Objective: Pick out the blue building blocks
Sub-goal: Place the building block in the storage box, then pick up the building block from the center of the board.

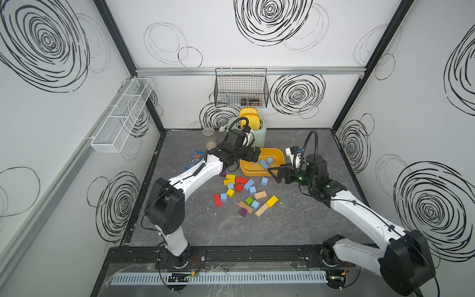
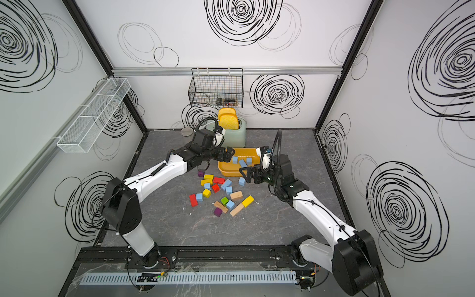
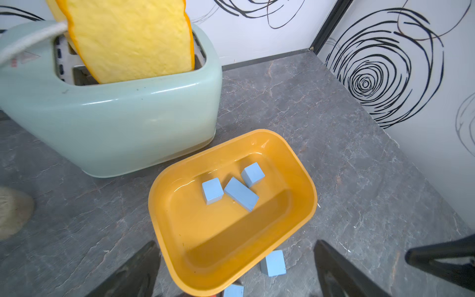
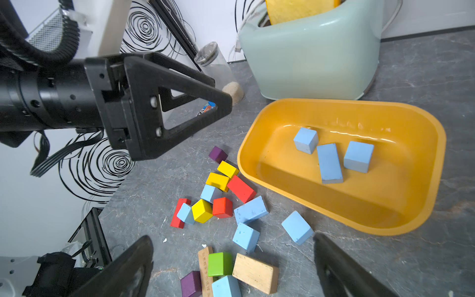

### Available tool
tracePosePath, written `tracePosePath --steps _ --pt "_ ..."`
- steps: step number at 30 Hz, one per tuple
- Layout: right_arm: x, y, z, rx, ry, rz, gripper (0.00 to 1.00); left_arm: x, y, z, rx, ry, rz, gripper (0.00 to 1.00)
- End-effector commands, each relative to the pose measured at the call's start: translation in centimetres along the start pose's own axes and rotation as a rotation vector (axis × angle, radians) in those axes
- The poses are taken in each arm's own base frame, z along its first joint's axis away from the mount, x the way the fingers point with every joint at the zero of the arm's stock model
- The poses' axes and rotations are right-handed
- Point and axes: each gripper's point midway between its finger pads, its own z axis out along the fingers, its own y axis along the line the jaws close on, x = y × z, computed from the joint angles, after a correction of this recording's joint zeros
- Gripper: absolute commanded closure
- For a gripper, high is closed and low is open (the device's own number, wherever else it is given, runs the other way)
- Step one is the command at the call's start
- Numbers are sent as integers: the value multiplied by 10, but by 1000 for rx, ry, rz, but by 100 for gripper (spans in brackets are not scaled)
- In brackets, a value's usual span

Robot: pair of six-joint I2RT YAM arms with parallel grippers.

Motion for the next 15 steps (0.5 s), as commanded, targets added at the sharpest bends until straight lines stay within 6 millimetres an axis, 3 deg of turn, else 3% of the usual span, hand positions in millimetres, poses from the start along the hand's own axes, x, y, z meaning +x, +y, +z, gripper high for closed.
tracePosePath --steps 1,15 --pt "3 12 -6 -25 -11 -25 2 -6 8 -24 -35 -34 -17 4" --pt "26 56 -13 -104 14 -69 2 60 50 -88 -147 30 -118 4"
